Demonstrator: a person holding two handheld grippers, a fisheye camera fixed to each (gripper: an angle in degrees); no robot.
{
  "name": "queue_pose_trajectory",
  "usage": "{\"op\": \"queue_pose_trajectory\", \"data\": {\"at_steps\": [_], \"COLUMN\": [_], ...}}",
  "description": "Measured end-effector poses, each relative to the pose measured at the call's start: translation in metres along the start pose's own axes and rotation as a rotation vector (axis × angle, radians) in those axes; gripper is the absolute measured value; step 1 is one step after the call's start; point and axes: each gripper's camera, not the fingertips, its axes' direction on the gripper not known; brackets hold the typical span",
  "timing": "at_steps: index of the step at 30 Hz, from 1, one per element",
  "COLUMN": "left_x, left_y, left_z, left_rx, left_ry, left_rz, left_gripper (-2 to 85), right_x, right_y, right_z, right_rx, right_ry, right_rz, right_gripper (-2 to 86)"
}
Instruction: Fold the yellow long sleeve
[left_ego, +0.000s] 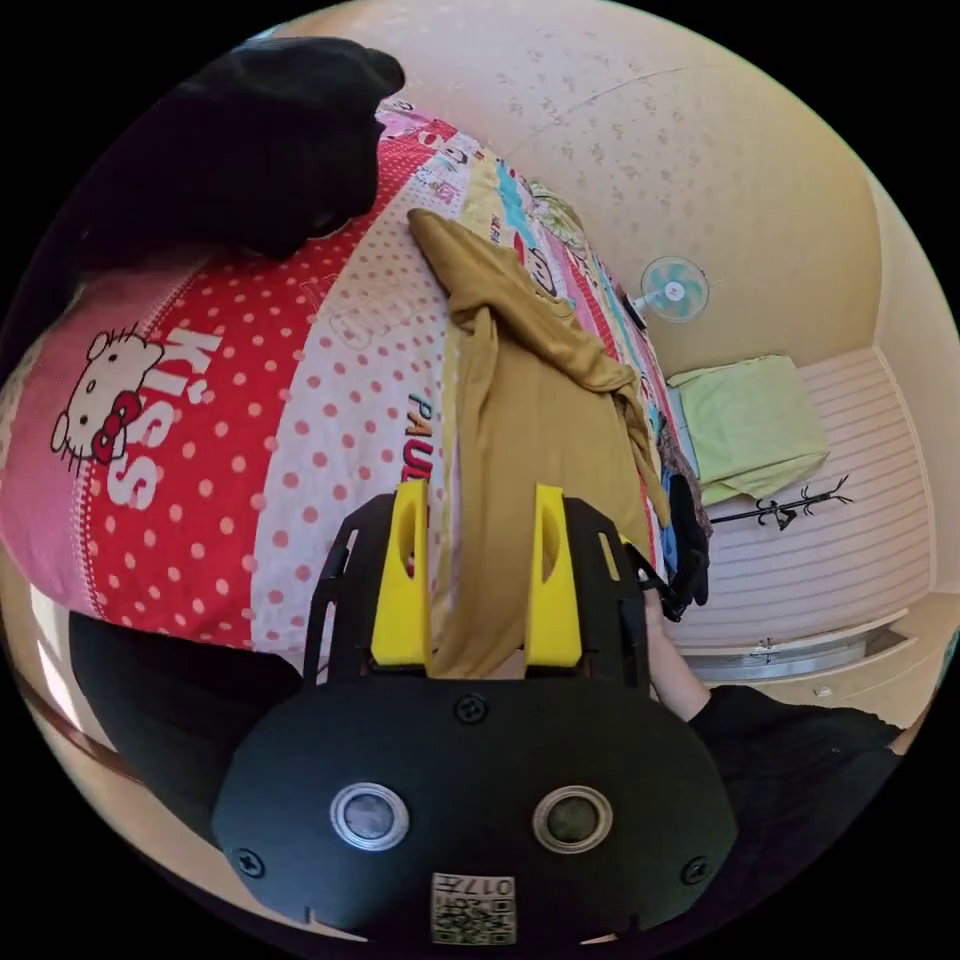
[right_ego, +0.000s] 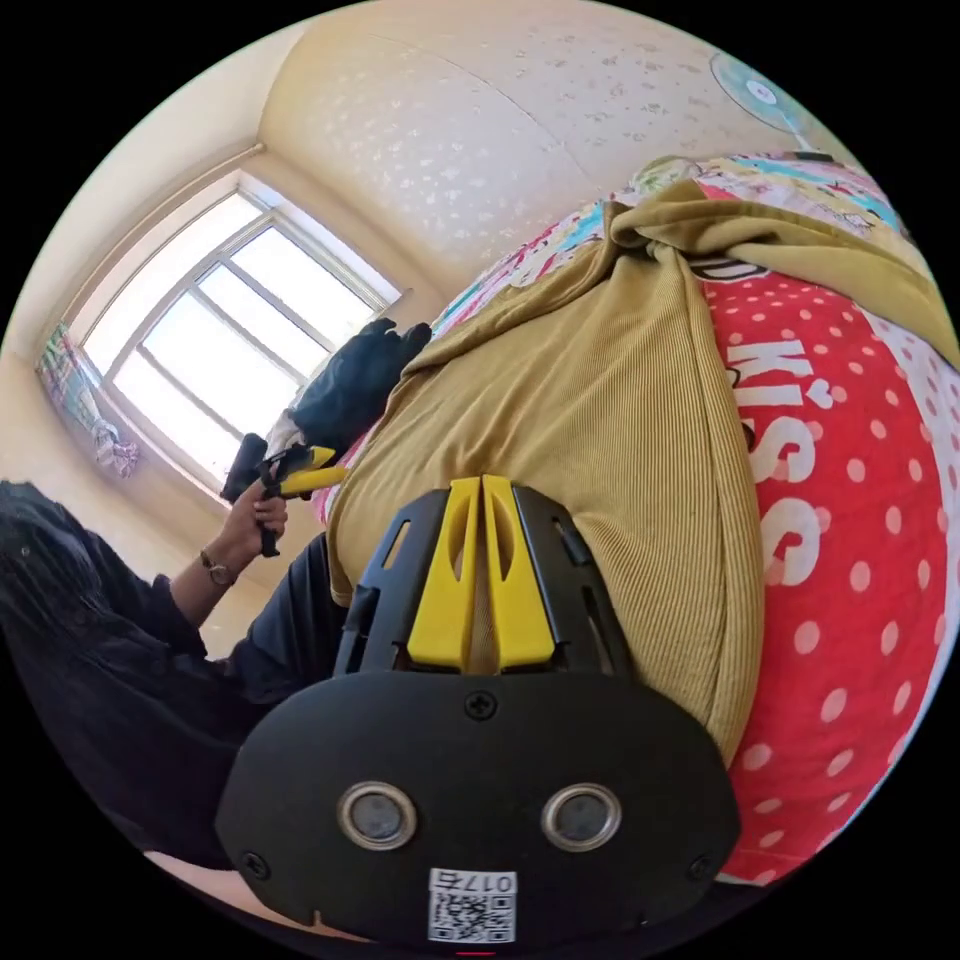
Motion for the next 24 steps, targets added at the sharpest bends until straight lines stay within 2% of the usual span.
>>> {"op": "queue_pose_trajectory", "data": {"at_steps": [2, 3, 4, 6, 8, 10, 12, 13, 14, 16, 19, 21, 23, 24], "left_x": [-0.013, -0.014, -0.015, -0.012, -0.004, 0.004, 0.01, 0.012, 0.012, 0.013, 0.023, 0.031, 0.032, 0.029], "left_y": [0.028, 0.033, 0.041, 0.046, 0.046, 0.041, 0.037, 0.035, 0.033, 0.027, 0.029, 0.036, 0.05, 0.053], "left_z": [0.005, 0.008, 0.015, 0.026, 0.034, 0.038, 0.042, 0.044, 0.045, 0.046, 0.022, 0.007, -0.001, -0.001], "left_rx": [0.002, 0.0, -0.015, -0.044, -0.051, -0.079, -0.102, -0.113, -0.137, -0.218, -0.296, -0.321, -0.346, -0.35], "left_ry": [0.108, 0.127, 0.154, 0.182, 0.164, 0.106, 0.028, -0.005, 0.007, 0.083, 0.032, -0.033, -0.157, -0.17], "left_rz": [-0.04, -0.049, -0.059, -0.055, -0.029, 0.004, 0.016, 0.017, 0.009, 0.011, 0.012, 0.028, 0.029, 0.025], "left_gripper": [13.0, 12.8, 12.3, 12.0, 12.1, 10.8, 8.2, 6.4, 4.7, 3.1, 1.9, 1.9, 2.9, 3.3], "right_x": [-0.006, -0.012, -0.031, -0.058, -0.072, -0.072, -0.069, -0.061, -0.055, -0.067, -0.095, -0.115, -0.124, -0.123], "right_y": [-0.019, -0.024, -0.033, -0.043, -0.052, -0.058, -0.06, -0.059, -0.058, -0.06, -0.07, -0.071, -0.064, -0.062], "right_z": [-0.003, -0.006, -0.012, -0.026, -0.053, -0.072, -0.075, -0.064, -0.053, -0.058, -0.075, -0.082, -0.07, -0.067], "right_rx": [-0.079, -0.115, -0.186, -0.248, -0.23, -0.204, -0.224, -0.313, -0.385, -0.367, -0.412, -0.476, -0.647, -0.673], "right_ry": [-0.036, -0.049, -0.023, 0.162, 0.438, 0.527, 0.531, 0.522, 0.522, 0.481, 0.44, 0.411, 0.36, 0.352], "right_rz": [0.14, 0.123, 0.012, -0.082, -0.043, 0.041, 0.072, 0.101, 0.13, 0.096, 0.1, 0.077, 0.061, 0.068], "right_gripper": [1.7, 1.9, 2.4, 3.8, 7.8, 9.6, 9.2, 8.3, 7.2, 4.8, 3.8, 3.5, 3.3, 3.4]}}
